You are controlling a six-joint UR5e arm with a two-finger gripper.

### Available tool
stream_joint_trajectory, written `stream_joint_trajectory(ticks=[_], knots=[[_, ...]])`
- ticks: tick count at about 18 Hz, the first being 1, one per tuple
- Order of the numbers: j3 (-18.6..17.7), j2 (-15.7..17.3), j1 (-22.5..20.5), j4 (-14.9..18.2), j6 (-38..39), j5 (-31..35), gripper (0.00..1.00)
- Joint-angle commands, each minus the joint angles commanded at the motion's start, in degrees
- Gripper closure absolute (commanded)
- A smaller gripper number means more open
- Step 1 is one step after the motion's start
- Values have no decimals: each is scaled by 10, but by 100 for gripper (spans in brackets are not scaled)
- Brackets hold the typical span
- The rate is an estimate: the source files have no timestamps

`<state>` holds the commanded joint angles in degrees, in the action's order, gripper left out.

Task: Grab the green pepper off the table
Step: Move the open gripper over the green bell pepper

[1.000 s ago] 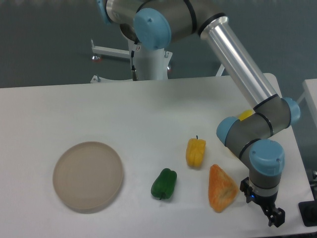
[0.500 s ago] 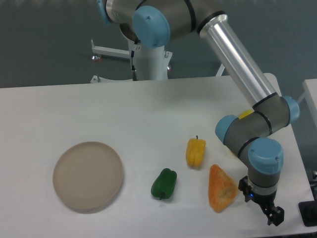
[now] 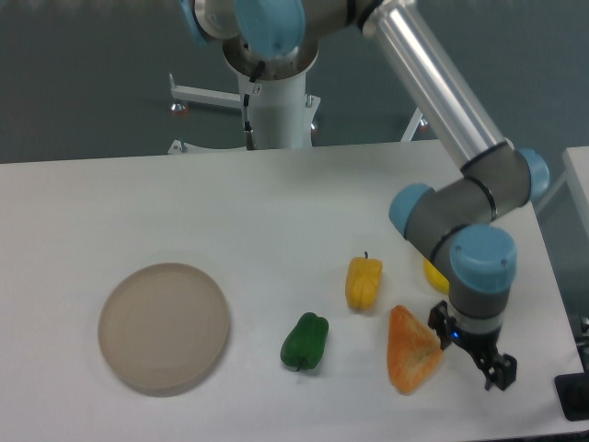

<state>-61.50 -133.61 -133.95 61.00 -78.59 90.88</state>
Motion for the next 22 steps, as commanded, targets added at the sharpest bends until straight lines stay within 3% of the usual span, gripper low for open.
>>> stream_joint_trajectory(ticks=[3,7,11,14,17,22], knots=[[-53,38,23,-3,86,-18,0],[-84,77,55,-3,230,-77,0],[-146,113,70,-4,332,-116,0],[-169,119,81,-10,384,-123,0],[-184,114,85,-63,443,-123,0],[-191,101,90,-90,444,-123,0]])
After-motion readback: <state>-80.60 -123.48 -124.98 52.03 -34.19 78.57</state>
